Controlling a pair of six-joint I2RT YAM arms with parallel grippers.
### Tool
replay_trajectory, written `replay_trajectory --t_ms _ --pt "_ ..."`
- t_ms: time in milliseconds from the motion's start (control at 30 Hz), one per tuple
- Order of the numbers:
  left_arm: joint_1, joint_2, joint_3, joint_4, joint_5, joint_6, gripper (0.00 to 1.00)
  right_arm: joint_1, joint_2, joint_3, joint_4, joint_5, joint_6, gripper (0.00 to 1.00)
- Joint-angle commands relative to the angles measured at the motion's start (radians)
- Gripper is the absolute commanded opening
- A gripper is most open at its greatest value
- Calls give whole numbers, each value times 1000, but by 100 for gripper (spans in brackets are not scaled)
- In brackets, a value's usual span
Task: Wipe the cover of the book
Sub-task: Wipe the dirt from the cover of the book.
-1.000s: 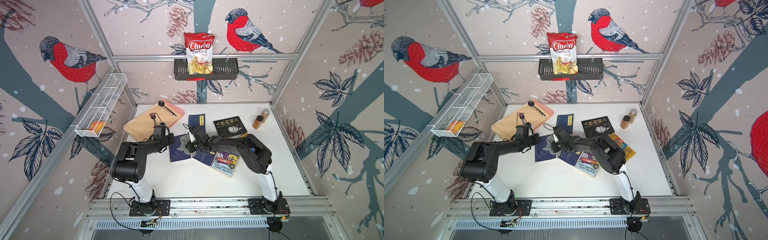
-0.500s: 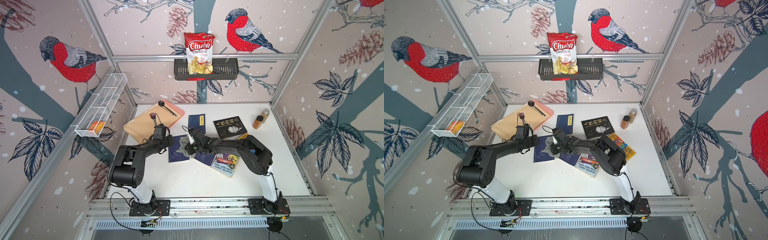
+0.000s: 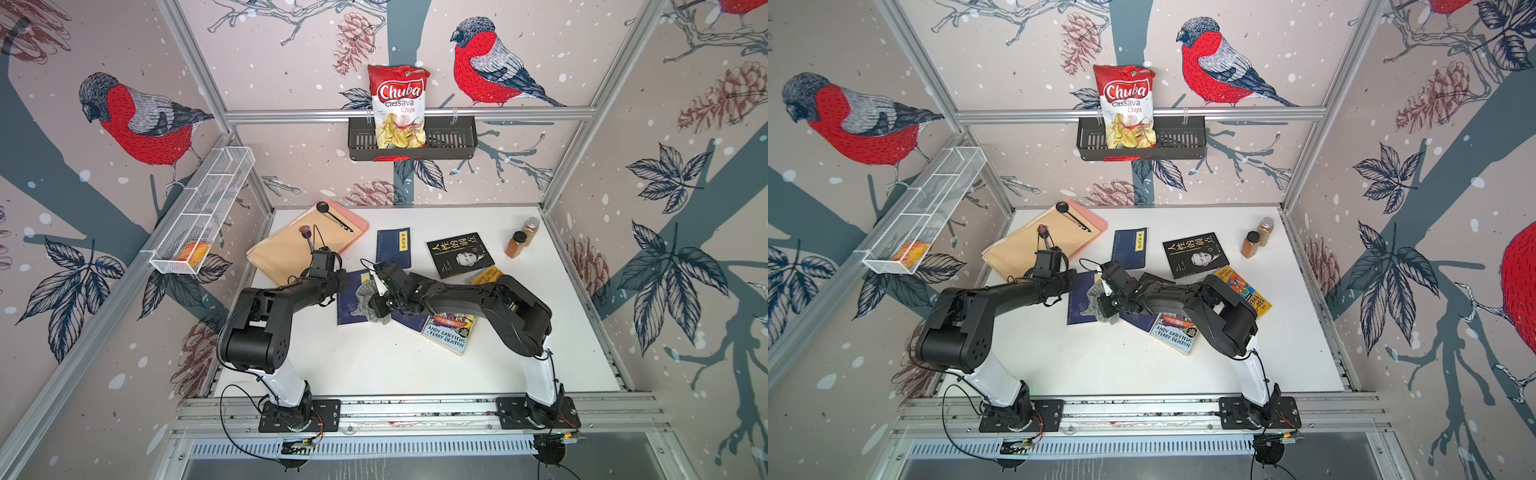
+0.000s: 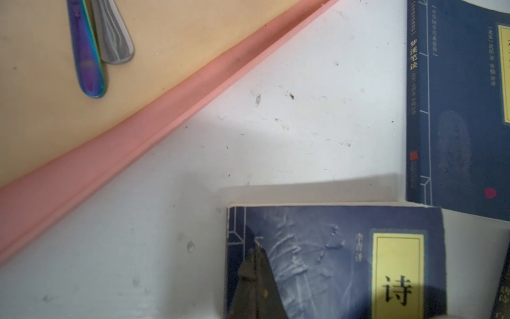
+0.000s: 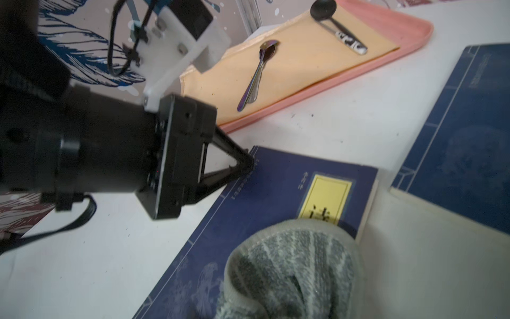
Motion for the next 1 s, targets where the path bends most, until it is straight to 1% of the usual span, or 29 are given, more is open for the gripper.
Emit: replay_trajectory --t_ms 0,100,200,300,467,600,700,833,967 --pt "-1 11 -5 -69 2 2 0 9 -17 -40 29 -32 40 2" --pt "-2 17 -5 -69 8 -1 0 4 -2 -45 48 -40 54 1" --pt "-2 22 -5 -66 14 0 0 -22 36 -3 65 -60 64 1" --pt "-2 29 -9 -60 27 -3 0 -65 91 88 56 -74 62 1" --pt "-1 40 -20 -42 49 -9 0 -131 215 300 -19 -78 51 0" --pt "1 42 -29 -31 57 -13 0 -143 272 394 -87 -77 25 0" --pt "3 45 -30 -31 59 -15 0 -119 245 347 -98 -56 3 1" --pt "6 50 -30 -25 64 -14 0 -48 148 192 -82 -22 -21 2" --pt "7 52 -37 -18 68 -17 0 7 63 42 -32 -12 13 2"
